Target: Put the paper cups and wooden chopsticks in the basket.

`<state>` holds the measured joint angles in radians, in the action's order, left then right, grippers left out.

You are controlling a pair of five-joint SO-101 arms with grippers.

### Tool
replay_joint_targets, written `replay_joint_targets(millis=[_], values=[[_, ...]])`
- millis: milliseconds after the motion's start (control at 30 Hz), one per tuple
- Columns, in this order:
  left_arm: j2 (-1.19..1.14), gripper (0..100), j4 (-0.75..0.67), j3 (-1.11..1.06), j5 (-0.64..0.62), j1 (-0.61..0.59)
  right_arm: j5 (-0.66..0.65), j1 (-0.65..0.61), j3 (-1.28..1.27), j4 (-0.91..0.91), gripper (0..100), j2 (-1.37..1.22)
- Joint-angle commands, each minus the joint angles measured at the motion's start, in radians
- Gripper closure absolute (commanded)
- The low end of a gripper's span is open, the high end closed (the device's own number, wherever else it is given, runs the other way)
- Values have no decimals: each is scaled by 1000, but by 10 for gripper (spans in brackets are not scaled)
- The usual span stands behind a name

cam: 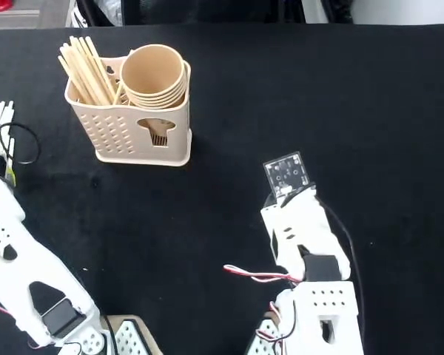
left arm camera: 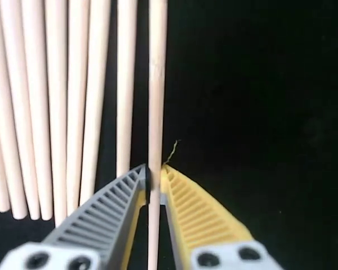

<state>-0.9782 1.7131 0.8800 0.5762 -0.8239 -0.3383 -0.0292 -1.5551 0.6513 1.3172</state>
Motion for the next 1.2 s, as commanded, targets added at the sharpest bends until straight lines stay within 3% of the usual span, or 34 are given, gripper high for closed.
replay_joint_targets(millis=[0, 67, 267, 467, 767, 1167], values=[[29, 877, -6, 5, 5, -54, -5, -11, 4, -23, 987, 15], [29, 832, 0, 64, 2, -54, -5, -11, 4, -25, 987, 15], [18, 822, 37, 252, -32, -15, -5, -11, 2, -25, 987, 15], [17, 822, 20, 291, -32, 84, -5, -11, 2, -25, 987, 15], [-101, 822, -239, 294, -28, 107, -5, -11, 2, -25, 987, 15], [-110, 824, -244, 443, -28, 76, -5, -11, 4, -25, 987, 15]])
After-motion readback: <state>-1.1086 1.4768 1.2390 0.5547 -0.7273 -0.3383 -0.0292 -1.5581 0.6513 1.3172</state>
